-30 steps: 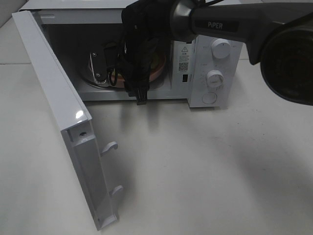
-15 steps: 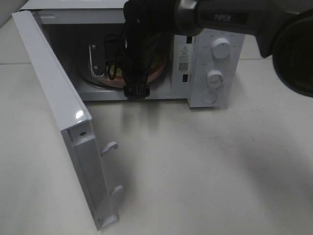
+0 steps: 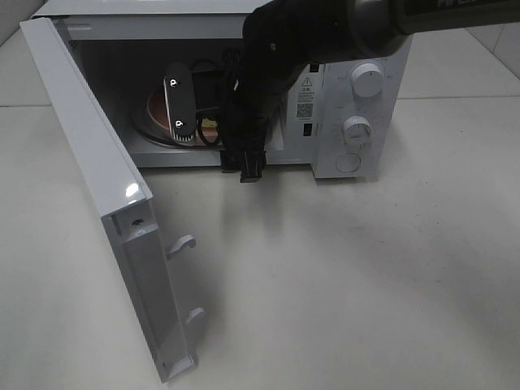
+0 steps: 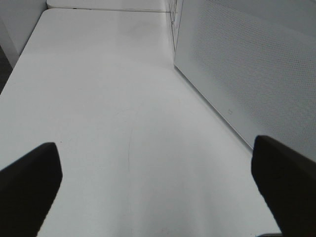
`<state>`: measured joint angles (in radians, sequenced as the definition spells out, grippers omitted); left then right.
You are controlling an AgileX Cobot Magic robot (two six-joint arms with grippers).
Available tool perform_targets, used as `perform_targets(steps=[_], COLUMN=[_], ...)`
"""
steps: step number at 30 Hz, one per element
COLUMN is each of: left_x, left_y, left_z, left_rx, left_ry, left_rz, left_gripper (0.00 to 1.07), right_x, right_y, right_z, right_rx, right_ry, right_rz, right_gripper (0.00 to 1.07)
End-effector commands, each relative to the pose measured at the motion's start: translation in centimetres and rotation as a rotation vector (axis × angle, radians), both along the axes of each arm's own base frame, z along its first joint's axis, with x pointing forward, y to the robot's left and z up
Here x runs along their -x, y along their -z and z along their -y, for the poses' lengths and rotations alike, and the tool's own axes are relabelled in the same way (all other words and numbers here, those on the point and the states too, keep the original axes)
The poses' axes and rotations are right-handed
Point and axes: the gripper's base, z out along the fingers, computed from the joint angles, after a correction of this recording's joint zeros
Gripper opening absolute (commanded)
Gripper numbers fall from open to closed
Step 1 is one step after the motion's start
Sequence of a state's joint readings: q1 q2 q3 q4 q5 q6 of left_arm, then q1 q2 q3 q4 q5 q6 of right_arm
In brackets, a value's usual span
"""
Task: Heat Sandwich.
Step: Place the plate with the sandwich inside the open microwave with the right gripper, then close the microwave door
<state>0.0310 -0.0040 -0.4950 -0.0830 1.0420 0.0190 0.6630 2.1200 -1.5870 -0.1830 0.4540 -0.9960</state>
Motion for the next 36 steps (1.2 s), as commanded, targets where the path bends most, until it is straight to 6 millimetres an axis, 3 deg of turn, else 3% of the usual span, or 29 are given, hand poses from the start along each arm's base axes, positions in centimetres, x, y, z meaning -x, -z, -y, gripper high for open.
perform_targets(steps=[1, 18, 36], left_x=[0.3, 0.3, 0.3], left_y=[0.0, 0.0, 0.0], left_z=[0.0, 0.0, 0.0], left_rx=[0.002, 0.002, 0.002], left_ry=[0.0, 0.0, 0.0], left_rz=[0.028, 0.028, 0.028], left_gripper=[1.01, 1.01, 1.01], right_x=[1.7, 8.1, 15.4], right_y=[-1.0, -3.0, -4.1], right_z=[1.0, 6.0, 11.7], right_rx=[-0.034, -0.04, -0.253], right_ry=[-0.01, 0.017, 0.425], right_rz=[0.026, -0.006, -0.155], right_gripper=[0.81, 0.77, 0.76])
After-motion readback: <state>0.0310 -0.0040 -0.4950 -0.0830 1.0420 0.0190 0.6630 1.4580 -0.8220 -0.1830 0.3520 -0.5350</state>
